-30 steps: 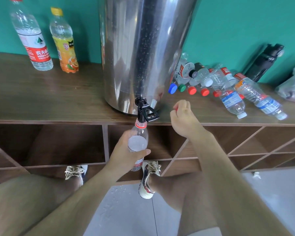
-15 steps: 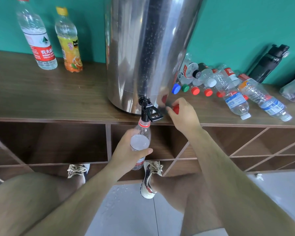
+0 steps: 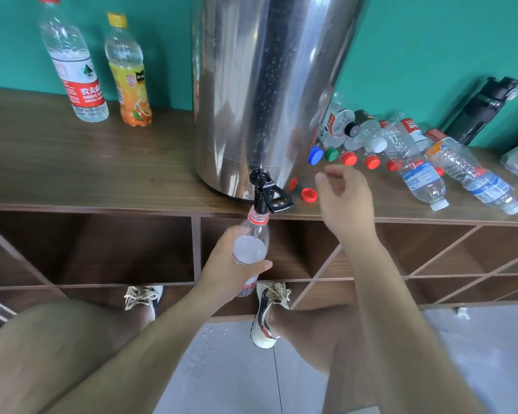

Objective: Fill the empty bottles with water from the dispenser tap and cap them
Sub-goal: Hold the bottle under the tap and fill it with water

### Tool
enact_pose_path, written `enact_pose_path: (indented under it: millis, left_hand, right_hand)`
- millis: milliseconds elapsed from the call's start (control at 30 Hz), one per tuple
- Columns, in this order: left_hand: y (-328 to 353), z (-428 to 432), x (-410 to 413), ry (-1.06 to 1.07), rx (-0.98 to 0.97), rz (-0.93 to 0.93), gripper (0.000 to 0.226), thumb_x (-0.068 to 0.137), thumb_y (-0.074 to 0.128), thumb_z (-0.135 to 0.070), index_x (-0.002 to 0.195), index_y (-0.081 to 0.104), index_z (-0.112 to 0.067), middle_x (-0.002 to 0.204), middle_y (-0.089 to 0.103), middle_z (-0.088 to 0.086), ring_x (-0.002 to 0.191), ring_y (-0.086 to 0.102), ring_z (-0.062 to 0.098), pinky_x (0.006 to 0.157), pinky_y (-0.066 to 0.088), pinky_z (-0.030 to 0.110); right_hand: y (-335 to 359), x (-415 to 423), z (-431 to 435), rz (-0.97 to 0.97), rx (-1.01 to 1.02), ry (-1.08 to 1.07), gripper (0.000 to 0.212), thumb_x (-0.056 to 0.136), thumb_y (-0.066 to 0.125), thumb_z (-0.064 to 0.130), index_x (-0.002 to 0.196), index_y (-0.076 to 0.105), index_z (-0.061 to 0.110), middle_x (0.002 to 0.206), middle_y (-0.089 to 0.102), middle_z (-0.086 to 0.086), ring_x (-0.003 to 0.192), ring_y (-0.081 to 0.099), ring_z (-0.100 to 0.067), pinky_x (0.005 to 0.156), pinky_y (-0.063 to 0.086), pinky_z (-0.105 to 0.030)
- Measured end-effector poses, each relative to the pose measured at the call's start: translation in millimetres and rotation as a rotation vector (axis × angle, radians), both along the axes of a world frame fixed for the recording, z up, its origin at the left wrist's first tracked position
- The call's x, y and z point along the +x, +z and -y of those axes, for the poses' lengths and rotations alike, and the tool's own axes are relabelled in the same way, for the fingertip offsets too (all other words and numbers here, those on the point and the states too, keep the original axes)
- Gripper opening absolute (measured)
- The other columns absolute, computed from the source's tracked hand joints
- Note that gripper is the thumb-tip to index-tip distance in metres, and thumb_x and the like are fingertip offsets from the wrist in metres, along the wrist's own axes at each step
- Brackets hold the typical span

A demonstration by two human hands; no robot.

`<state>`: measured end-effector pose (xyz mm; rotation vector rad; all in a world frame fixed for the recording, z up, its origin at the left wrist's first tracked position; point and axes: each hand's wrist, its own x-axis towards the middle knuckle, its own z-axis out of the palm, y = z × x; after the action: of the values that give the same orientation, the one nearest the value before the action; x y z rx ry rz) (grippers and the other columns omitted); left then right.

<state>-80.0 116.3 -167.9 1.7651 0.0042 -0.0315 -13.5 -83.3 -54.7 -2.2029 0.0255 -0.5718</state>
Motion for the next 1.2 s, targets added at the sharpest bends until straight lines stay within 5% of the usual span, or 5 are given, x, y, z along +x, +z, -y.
enact_pose_path:
  millis: [100,233,367,1000,1200]
  left_hand:
    - [-0.2,0.4,0.0,0.005,0.029,0.051,0.066,0.077,0.090,-0.029,0.127,0.049,-0.037,0.118,0.056,-0.020,0.114,0.057,0.006,0.090,0.050,0.021]
    - [-0.4,-1.2,0.3,0.010,0.024,0.072,0.064,0.076,0.090,-0.028,0.127,0.051,-0.033,0.119,0.059,-0.018,0.110,0.057,-0.004,0.088,0.046,0.017]
    - [-3.9,-4.0,3.0,0.006,0.023,0.076,0.069,0.074,0.091,-0.030,0.130,0.051,-0.032,0.122,0.058,-0.020,0.114,0.057,-0.001,0.094,0.050,0.023]
    - [-10.7,-1.6,2.6,0.009,0.070,0.039,0.072,0.075,0.091,-0.034,0.132,0.047,-0.036,0.123,0.055,-0.019,0.119,0.056,0.008,0.102,0.053,0.036]
    - [-11.5,-1.4,2.7,0.013,0.084,0.031,0.072,0.076,0.090,-0.035,0.132,0.045,-0.039,0.122,0.053,-0.023,0.118,0.055,0.005,0.092,0.048,0.021]
  right_hand:
    - [24.2,-53.4,-30.2,0.198,0.257,0.176,0.012,0.100,0.067,0.035,0.105,0.067,0.024,0.098,0.069,0.007,0.088,0.065,-0.007,0.082,0.050,-0.022]
    - [29.0,-72.8,-48.5,0.293,-0.084,0.500,0.041,0.086,0.084,0.040,0.114,0.069,0.014,0.110,0.061,0.000,0.098,0.057,-0.011,0.083,0.041,-0.017]
    - [20.2,-61.0,-41.7,0.353,-0.101,0.519,0.022,0.086,0.086,0.016,0.104,0.075,0.008,0.108,0.063,-0.008,0.097,0.056,-0.003,0.085,0.041,-0.014]
    - [10.0,-53.9,-22.9,0.358,-0.027,0.635,0.019,0.101,0.058,0.005,0.105,0.076,-0.001,0.111,0.071,-0.013,0.107,0.067,-0.024,0.088,0.050,-0.028]
    - [2.6,-52.0,-29.2,0.331,0.013,0.619,0.022,0.103,0.054,0.003,0.108,0.075,0.000,0.108,0.071,-0.012,0.105,0.066,-0.024,0.089,0.051,-0.030]
